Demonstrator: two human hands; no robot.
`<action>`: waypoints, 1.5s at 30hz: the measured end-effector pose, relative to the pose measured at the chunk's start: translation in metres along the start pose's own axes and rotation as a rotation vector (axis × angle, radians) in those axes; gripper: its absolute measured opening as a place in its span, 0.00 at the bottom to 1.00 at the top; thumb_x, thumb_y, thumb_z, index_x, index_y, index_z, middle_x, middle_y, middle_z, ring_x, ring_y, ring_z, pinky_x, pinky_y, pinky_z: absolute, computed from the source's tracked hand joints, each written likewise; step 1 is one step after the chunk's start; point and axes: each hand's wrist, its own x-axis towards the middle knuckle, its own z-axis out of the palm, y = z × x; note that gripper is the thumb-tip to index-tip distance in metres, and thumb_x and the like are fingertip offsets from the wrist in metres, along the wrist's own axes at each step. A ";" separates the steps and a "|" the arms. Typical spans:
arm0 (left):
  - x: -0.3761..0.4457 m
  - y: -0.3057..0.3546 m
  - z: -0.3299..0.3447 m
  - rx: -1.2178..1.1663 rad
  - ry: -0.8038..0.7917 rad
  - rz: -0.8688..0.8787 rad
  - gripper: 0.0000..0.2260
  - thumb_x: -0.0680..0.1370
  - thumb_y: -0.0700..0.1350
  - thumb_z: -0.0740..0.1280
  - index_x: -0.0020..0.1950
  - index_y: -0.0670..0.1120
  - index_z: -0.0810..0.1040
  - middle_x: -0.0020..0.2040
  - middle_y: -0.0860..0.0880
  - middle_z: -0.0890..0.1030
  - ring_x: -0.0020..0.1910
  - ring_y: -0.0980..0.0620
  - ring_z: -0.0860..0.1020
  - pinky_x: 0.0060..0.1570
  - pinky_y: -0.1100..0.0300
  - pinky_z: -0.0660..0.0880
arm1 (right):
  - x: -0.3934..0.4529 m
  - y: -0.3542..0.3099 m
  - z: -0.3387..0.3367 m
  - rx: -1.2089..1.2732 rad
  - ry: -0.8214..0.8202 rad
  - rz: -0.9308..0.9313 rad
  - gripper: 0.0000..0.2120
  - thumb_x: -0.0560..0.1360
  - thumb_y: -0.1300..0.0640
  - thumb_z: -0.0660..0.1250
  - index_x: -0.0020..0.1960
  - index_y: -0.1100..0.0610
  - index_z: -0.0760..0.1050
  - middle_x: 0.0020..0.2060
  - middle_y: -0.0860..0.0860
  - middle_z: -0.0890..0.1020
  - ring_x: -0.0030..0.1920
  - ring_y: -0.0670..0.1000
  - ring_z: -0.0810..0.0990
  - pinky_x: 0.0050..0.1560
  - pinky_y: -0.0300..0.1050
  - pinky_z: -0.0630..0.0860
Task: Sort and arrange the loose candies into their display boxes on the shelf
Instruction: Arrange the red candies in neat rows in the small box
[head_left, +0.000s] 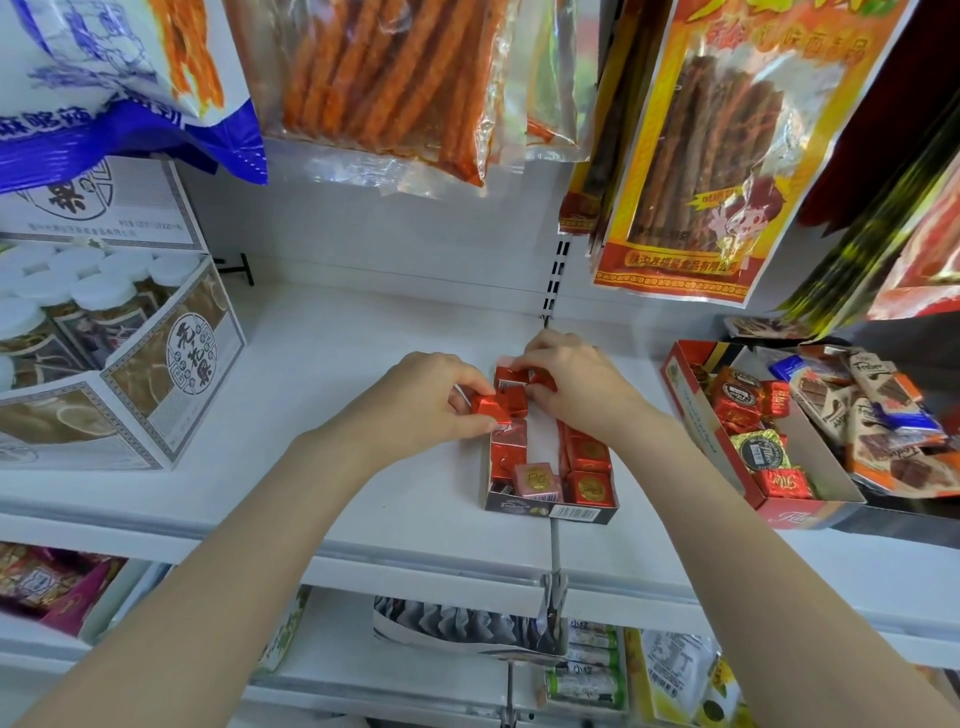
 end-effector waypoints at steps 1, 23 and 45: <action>0.000 0.000 0.000 0.001 0.001 0.001 0.13 0.70 0.48 0.73 0.54 0.49 0.81 0.41 0.55 0.76 0.43 0.56 0.78 0.46 0.65 0.73 | 0.000 0.000 0.000 0.025 0.002 0.008 0.15 0.76 0.58 0.62 0.62 0.54 0.74 0.59 0.53 0.74 0.59 0.55 0.70 0.61 0.53 0.68; 0.004 -0.004 0.003 -0.002 -0.006 -0.001 0.13 0.70 0.49 0.73 0.53 0.49 0.80 0.43 0.50 0.79 0.44 0.53 0.80 0.51 0.58 0.76 | 0.000 -0.015 0.013 -0.125 0.284 -0.013 0.10 0.72 0.61 0.64 0.50 0.64 0.77 0.48 0.57 0.77 0.52 0.58 0.74 0.42 0.47 0.69; 0.001 0.001 0.000 0.049 -0.027 0.025 0.14 0.72 0.48 0.71 0.56 0.48 0.79 0.46 0.48 0.79 0.46 0.51 0.79 0.53 0.53 0.76 | -0.029 0.003 -0.021 0.026 0.020 0.023 0.07 0.74 0.57 0.66 0.50 0.55 0.80 0.49 0.50 0.80 0.49 0.46 0.71 0.47 0.35 0.68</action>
